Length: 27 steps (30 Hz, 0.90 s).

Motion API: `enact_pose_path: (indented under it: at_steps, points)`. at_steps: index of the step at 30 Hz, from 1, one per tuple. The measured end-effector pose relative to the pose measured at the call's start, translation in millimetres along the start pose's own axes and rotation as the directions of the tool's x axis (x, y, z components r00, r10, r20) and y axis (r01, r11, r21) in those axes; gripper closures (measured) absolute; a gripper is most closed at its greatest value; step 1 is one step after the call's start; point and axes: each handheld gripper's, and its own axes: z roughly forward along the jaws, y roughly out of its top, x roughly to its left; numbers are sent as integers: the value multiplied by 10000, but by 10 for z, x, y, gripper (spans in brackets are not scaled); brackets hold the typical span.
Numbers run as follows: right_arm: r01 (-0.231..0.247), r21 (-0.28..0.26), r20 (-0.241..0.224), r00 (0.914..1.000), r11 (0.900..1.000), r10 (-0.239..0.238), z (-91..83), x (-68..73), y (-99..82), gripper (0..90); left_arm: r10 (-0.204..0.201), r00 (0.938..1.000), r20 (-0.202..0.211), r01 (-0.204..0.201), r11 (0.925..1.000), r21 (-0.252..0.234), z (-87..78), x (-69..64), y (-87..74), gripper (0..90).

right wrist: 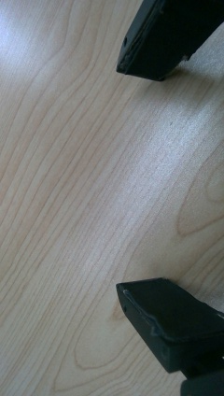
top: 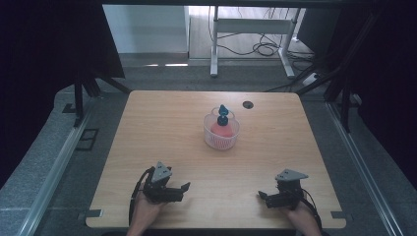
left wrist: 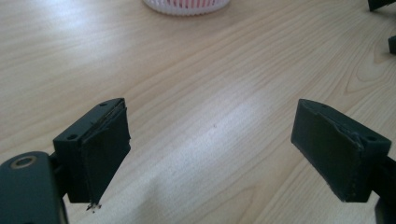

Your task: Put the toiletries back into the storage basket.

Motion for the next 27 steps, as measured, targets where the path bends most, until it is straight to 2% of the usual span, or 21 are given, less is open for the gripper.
enact_pose_path:
  at_steps: [17, 27]
  points:
    - [-18, 2, 6, 10000, 10000, 18, 0, 3, 2, 0, -193, 9998, -22, 194, 9990, 398, 27, -55, -232, 115]
    - [-25, 1, 9, 10000, 10000, 25, 0, 7, 3, 0, 31, 9999, -142, -17, 9955, 951, 116, -100, -313, 115]
